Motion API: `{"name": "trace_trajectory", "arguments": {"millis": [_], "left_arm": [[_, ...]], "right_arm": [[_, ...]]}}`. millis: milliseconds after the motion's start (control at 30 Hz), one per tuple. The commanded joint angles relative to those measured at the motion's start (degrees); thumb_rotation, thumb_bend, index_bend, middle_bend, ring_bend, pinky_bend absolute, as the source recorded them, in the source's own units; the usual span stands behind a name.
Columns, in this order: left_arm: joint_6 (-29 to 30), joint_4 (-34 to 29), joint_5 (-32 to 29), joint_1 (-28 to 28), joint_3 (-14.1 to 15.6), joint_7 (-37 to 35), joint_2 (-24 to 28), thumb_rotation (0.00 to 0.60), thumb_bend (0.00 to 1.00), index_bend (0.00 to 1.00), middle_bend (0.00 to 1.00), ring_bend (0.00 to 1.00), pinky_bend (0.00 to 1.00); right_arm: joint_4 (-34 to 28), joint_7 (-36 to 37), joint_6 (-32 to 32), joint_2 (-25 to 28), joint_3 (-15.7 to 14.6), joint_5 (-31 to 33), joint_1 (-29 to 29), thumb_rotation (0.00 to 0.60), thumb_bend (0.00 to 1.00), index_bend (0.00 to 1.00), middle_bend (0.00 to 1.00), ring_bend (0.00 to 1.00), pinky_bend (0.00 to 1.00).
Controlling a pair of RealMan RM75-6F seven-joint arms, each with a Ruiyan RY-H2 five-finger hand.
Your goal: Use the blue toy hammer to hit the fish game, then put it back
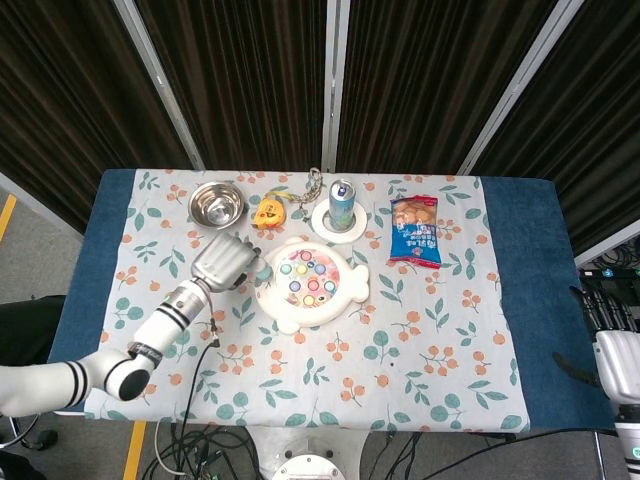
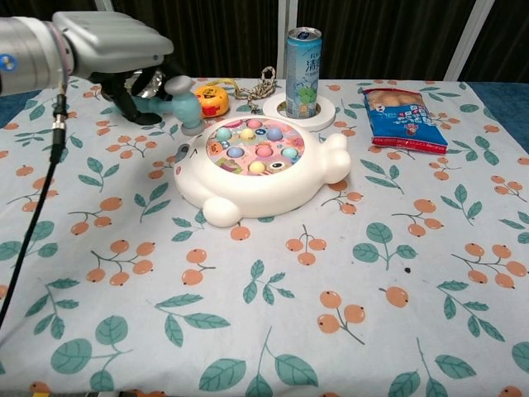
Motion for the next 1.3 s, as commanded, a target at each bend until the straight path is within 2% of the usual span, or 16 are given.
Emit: {"name": "trace_trajectory", "arguments": {"millis": [33, 400, 700, 833, 967, 1300], "left_arm": [[1.98, 1.96, 1.65, 3.24, 1.57, -3.41, -0.09, 0.6, 0.59, 0.61, 0.71, 0.54, 0.7], [-1.05, 11.49, 3.81, 6.87, 2.21, -11.12, -4.79, 0.6, 0.57, 0.55, 0.65, 0.48, 0.61], [-2.48, 15.83, 6.46, 8.11, 2.04, -13.91, -7.19, 0.6, 0.53, 0.5, 0.57, 0.41, 0.56], [-3.07, 16.66, 7.18, 8.53, 1.9, -14.58, -7.66, 0.6, 0.47, 0.46, 0.52, 0.37, 0.54], [-3.73, 16.7, 7.89, 8.82, 1.85, -14.92, -7.58, 0.6, 0.46, 0.4, 0.47, 0.33, 0.52], [-3.95, 16.42, 9.23, 9.71, 1.49, -14.62, -7.72, 0.6, 0.39, 0.33, 0.41, 0.27, 0.5]], "right_arm": [[0.01, -0.06, -0.16, -0.1, 0.03, -0.12, 0.18, 0.6, 0.08, 0.0, 0.02, 0.0, 0.0], [-1.21, -1.42, 0.09, 0.11, -0.04, -0.01, 0.06, 0.6, 0.08, 0.0, 0.02, 0.0, 0.0], [-1.85, -2.09, 0.16, 0.07, -0.04, 0.15, 0.0, 0.6, 0.08, 0.0, 0.02, 0.0, 0.0], [-1.94, -2.22, 0.22, 0.09, -0.04, 0.26, -0.08, 0.6, 0.08, 0.0, 0.02, 0.0, 0.0], [-2.08, -2.37, 0.21, 0.14, 0.02, 0.3, -0.04, 0.6, 0.08, 0.0, 0.02, 0.0, 0.0], [-2.15, -2.58, 0.1, 0.11, 0.05, 0.49, -0.03, 0.6, 0.08, 0.0, 0.02, 0.0, 0.0]]}}
